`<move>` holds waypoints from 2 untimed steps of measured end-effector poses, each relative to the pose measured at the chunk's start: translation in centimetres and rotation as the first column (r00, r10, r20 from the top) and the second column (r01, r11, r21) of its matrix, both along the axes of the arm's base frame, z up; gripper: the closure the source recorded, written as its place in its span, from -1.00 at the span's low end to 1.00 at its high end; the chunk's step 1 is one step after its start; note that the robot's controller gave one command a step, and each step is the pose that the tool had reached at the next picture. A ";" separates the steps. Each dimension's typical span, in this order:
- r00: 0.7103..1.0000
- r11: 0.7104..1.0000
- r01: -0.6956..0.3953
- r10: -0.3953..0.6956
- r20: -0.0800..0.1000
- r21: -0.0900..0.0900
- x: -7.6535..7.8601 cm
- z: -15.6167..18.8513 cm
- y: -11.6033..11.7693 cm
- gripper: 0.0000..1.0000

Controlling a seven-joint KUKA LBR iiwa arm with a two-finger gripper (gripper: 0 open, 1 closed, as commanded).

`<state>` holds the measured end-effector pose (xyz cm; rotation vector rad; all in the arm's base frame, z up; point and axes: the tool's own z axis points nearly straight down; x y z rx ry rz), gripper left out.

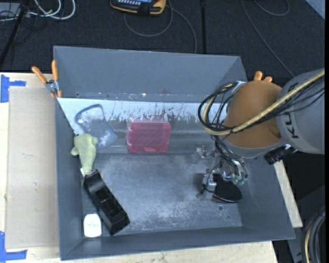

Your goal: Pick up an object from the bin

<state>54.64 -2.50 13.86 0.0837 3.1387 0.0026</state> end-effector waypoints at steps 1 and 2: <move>0.998 0.998 -0.061 0.060 -0.007 -0.001 -1.6 -4.0 -2.5 -1.00; 0.991 0.991 -0.131 0.131 -0.005 0.001 -3.6 -5.7 -5.3 -1.00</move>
Offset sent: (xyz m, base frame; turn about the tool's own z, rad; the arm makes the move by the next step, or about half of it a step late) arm -0.0545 -0.0793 -0.0686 -0.0597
